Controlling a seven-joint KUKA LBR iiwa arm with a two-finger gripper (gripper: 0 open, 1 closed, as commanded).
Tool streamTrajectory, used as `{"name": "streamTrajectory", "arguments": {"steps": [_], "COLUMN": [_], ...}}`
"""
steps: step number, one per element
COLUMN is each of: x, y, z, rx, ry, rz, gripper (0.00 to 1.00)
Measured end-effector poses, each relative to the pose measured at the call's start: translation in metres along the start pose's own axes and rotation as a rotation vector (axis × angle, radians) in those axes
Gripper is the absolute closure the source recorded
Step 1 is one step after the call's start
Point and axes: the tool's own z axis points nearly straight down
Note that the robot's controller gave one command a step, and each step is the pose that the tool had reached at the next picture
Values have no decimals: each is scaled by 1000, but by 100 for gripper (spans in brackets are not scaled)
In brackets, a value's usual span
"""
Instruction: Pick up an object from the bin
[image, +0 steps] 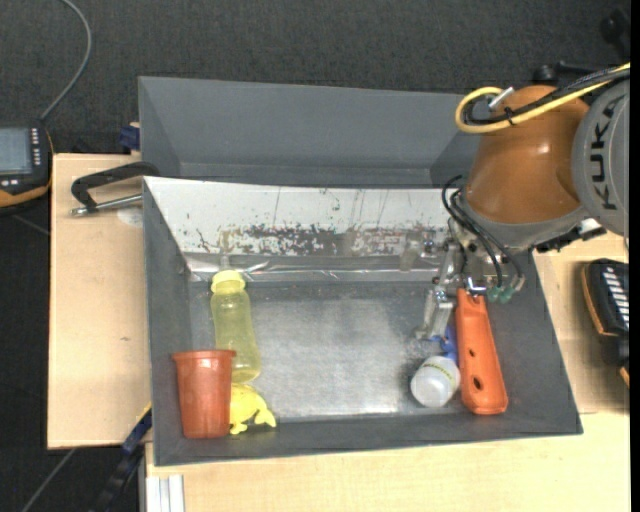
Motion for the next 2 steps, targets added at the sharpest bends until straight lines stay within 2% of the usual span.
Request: {"name": "streamTrajectory", "arguments": {"steps": [1,2], "x": [-2,-5], "y": [0,-10], "z": [-5,30], "rx": [1,0], "ry": [-9,-14], "rz": [-1,-57], "gripper": [0,0]}}
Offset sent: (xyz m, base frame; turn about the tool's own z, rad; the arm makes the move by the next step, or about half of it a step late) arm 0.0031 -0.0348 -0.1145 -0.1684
